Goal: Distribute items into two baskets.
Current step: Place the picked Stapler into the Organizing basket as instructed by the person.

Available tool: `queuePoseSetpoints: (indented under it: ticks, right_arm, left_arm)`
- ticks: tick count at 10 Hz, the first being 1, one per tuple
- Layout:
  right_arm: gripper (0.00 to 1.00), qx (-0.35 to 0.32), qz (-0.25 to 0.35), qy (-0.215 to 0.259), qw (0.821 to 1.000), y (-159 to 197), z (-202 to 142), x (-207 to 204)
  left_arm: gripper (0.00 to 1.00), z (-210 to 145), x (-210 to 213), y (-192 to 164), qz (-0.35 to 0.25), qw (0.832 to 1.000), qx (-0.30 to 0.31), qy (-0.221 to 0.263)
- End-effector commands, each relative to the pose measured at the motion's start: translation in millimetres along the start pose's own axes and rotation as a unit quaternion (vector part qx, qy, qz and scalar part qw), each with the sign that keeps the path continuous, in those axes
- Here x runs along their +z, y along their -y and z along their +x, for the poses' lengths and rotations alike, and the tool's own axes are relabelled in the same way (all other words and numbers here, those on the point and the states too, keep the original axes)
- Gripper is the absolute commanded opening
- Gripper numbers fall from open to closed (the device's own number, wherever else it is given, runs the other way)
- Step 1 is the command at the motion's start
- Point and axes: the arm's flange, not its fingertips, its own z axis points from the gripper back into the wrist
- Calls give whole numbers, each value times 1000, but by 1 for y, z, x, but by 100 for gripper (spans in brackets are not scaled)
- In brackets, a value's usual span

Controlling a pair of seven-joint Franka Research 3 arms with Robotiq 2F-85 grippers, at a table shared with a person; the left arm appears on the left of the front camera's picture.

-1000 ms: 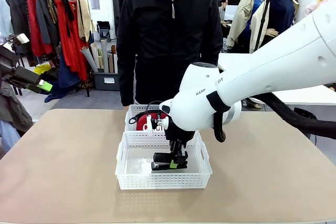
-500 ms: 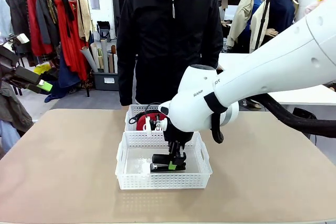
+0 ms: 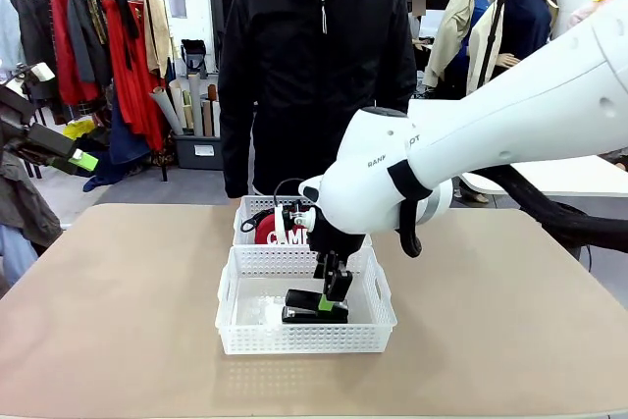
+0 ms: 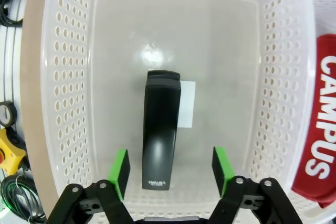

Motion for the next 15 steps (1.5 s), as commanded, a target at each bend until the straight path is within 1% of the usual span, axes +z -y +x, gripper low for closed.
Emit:
queuePoseSetpoints:
  ticks: [1, 3, 4, 5, 15]
  right_arm:
    - [100, -16, 15, 6, 1000, -9, -3, 16]
    - [100, -19, 22, 4, 1000, -12, -3, 21]
    - [100, -13, 18, 12, 1000, -13, -4, 25]
    - [100, -10, 14, 0, 1000, -6, 0, 16]
    - [100, -10, 14, 0, 1000, -6, 0, 16]
  left_arm:
    - [100, 0, 0, 1, 0, 1000, 4, 4]
    - [100, 0, 0, 1, 0, 1000, 4, 4]
    - [100, 0, 0, 1, 0, 1000, 4, 4]
    - [100, 0, 0, 1, 0, 1000, 4, 4]
    - [100, 0, 0, 1, 0, 1000, 4, 4]
